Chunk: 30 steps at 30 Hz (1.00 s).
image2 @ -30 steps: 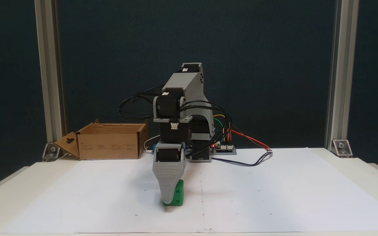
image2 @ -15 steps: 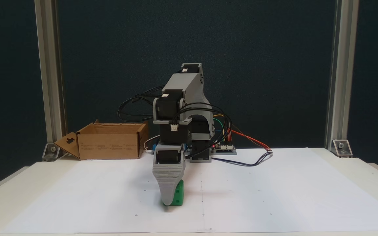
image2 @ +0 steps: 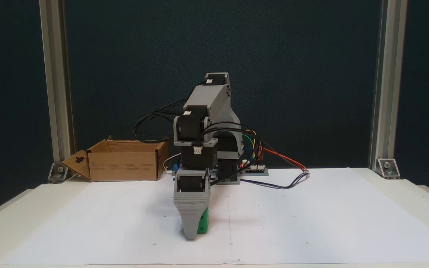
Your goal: Grasp a green dice and put it in the bin.
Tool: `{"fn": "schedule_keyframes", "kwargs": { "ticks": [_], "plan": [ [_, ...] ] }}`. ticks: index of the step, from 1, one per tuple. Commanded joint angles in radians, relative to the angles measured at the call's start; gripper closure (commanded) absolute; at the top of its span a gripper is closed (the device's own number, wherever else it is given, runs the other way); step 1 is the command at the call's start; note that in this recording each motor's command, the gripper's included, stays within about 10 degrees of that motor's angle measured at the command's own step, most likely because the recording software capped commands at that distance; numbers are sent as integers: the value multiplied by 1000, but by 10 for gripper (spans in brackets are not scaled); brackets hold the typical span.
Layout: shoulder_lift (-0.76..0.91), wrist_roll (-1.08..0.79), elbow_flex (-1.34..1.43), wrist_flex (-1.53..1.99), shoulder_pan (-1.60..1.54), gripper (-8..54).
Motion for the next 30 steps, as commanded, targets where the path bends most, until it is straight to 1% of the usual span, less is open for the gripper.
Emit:
{"fn": "schedule_keyframes", "kwargs": {
  "ticks": [1,3,8,10,12,22,23,24,25,27,30],
  "plan": [
    [9,-6,-12,-3,2,90],
    [9,-6,-12,-12,3,105],
    [6,-6,-12,-17,5,108],
    [6,-6,-11,-18,5,123],
    [6,-6,-11,-18,5,123],
    [6,3,5,-25,5,248],
    [6,8,5,-25,5,251],
    [6,11,6,-25,5,279],
    [6,12,8,-25,5,323],
    [6,14,8,-25,6,335],
    [6,29,8,-23,8,335]
  ]
}}
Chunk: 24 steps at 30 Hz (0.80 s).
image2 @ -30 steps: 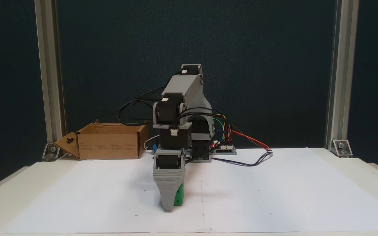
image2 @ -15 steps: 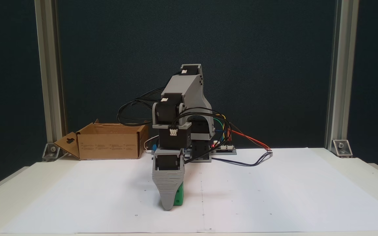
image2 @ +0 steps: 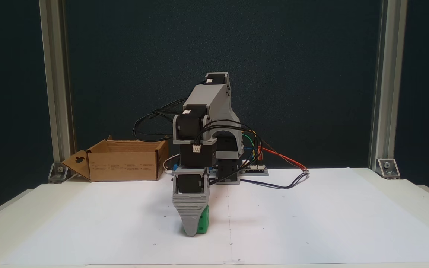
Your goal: Grasp a green dice and put it in the bin.
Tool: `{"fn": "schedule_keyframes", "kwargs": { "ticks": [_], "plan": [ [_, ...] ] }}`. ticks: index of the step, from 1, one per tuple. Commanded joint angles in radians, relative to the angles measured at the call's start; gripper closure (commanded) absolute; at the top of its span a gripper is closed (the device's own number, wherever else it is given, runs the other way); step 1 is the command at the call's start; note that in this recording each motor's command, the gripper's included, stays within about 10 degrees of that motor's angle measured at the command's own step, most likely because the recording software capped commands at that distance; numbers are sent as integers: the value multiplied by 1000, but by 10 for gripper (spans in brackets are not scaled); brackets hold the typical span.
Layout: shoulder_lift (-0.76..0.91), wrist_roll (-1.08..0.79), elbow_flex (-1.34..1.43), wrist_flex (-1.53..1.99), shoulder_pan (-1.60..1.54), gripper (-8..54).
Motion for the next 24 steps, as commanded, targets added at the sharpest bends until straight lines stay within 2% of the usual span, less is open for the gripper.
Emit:
{"fn": "schedule_keyframes", "kwargs": {
  "ticks": [1,5,24],
  "plan": [
    [5,29,-3,6,0,335],
    [58,46,-5,8,0,335],
    [558,60,-5,67,63,335]
  ]
}}
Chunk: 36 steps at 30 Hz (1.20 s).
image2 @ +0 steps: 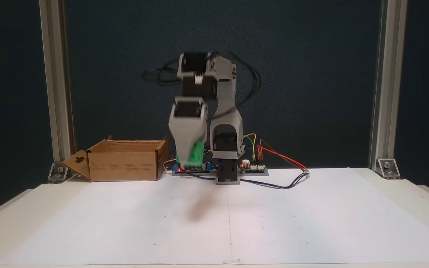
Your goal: Grasp a green dice and put it in the bin.
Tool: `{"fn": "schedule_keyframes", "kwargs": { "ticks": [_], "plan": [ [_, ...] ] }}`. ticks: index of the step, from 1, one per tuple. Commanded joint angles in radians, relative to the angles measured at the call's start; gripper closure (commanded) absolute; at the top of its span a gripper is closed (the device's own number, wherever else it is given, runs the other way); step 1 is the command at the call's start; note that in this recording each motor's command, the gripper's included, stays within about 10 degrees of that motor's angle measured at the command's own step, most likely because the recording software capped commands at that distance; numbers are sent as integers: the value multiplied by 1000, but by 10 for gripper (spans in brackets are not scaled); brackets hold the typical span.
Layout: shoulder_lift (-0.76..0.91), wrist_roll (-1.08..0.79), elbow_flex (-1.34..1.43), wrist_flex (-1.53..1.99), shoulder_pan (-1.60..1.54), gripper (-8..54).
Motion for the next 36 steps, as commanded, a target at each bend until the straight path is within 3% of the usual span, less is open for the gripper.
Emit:
{"fn": "schedule_keyframes", "kwargs": {
  "ticks": [1,8,36],
  "plan": [
    [67,43,-18,11,17,335],
    [101,5,-18,32,167,335],
    [48,-345,-41,17,1413,335]
  ]
}}
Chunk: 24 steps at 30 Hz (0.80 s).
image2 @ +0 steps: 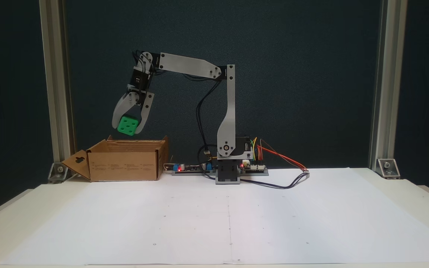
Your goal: Grasp a green dice and put it in the bin.
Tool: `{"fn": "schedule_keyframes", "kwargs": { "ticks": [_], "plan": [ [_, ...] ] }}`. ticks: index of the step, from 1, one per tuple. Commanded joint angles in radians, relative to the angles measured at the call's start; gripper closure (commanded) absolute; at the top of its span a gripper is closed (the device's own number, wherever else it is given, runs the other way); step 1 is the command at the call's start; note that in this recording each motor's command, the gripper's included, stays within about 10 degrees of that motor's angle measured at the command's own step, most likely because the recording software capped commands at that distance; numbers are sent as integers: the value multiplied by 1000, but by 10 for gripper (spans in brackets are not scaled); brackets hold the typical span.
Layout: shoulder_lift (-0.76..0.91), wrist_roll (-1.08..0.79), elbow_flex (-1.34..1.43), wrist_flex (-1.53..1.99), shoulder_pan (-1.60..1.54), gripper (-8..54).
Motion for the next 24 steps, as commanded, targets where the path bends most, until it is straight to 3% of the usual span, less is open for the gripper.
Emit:
{"fn": "schedule_keyframes", "kwargs": {
  "ticks": [1,9,17,19,20,22,24],
  "plan": [
    [-17,-106,-41,-23,58,335],
    [-178,-202,-41,-94,189,335],
    [-224,-216,-40,-94,198,335],
    [-225,-215,-38,-91,202,175],
    [-225,-215,-38,-91,204,127],
    [-227,-212,-38,-100,204,56],
    [-225,-210,-40,-117,202,47]
  ]
}}
